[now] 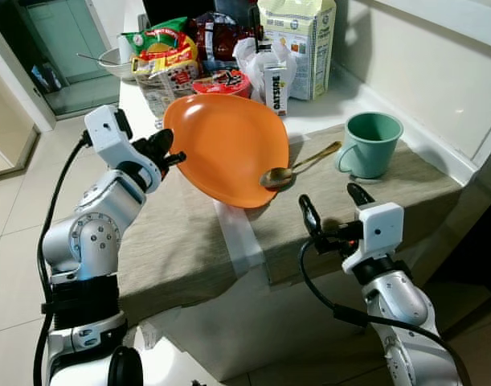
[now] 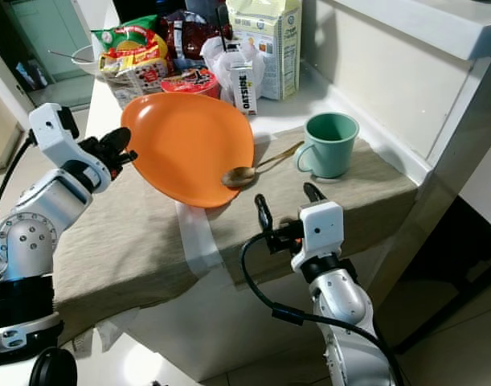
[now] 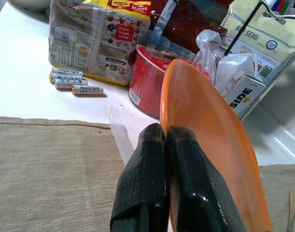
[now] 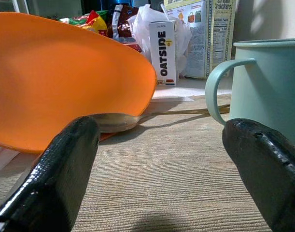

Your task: Setting the table

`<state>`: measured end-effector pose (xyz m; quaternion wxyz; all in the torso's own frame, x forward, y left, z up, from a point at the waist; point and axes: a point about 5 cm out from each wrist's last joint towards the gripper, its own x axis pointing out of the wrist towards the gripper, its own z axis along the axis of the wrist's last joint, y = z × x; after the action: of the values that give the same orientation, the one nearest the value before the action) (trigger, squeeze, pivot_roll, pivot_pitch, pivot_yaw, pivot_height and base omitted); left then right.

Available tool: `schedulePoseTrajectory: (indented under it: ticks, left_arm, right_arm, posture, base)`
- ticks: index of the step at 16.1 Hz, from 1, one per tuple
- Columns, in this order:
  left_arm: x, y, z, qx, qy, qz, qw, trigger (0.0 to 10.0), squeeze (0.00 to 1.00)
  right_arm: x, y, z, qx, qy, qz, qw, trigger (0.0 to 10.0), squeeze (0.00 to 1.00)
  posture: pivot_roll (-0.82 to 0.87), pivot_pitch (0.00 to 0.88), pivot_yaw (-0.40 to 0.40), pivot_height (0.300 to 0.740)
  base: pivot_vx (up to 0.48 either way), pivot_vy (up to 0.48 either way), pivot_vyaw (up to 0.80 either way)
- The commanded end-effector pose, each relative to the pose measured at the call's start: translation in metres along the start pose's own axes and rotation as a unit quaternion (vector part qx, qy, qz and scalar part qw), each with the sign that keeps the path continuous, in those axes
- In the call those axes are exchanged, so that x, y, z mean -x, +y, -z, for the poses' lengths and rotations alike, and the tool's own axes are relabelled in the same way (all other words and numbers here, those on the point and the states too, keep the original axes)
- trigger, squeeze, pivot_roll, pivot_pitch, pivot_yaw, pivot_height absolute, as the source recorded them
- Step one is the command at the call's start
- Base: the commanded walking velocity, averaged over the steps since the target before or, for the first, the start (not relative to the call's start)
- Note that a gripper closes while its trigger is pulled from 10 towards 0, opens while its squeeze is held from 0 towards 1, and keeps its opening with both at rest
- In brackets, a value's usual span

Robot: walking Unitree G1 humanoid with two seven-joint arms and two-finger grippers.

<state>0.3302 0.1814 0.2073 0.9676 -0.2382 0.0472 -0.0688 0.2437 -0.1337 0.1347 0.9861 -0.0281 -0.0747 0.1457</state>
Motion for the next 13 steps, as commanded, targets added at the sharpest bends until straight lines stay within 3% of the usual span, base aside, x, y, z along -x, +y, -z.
schedulePoseTrajectory:
  ticks: [1,8,13]
  left_arm:
    - [0.002,-0.007,-0.022,-0.018,-0.043,0.013,0.999,0.0,0.0]
    - [0.006,-0.017,-0.054,-0.03,-0.097,0.027,0.994,0.0,0.0]
    - [0.007,-0.018,-0.062,-0.016,-0.111,0.025,0.993,0.0,0.0]
  right_arm:
    - [0.001,0.001,0.001,0.002,0.0,-0.006,1.0,10.0,0.0]
    - [0.001,0.002,0.003,0.003,0.003,-0.008,1.0,10.0,0.0]
    - [0.001,0.002,0.003,0.003,0.003,-0.009,1.0,10.0,0.0]
  posture:
    - [-0.17,0.0,0.129,0.74]
    - [-0.17,0.0,0.129,0.74]
    - [-0.17,0.0,0.129,0.74]
  base:
    - [0.0,0.0,0.0]
    - [0.0,0.0,0.0]
    - [0.0,0.0,0.0]
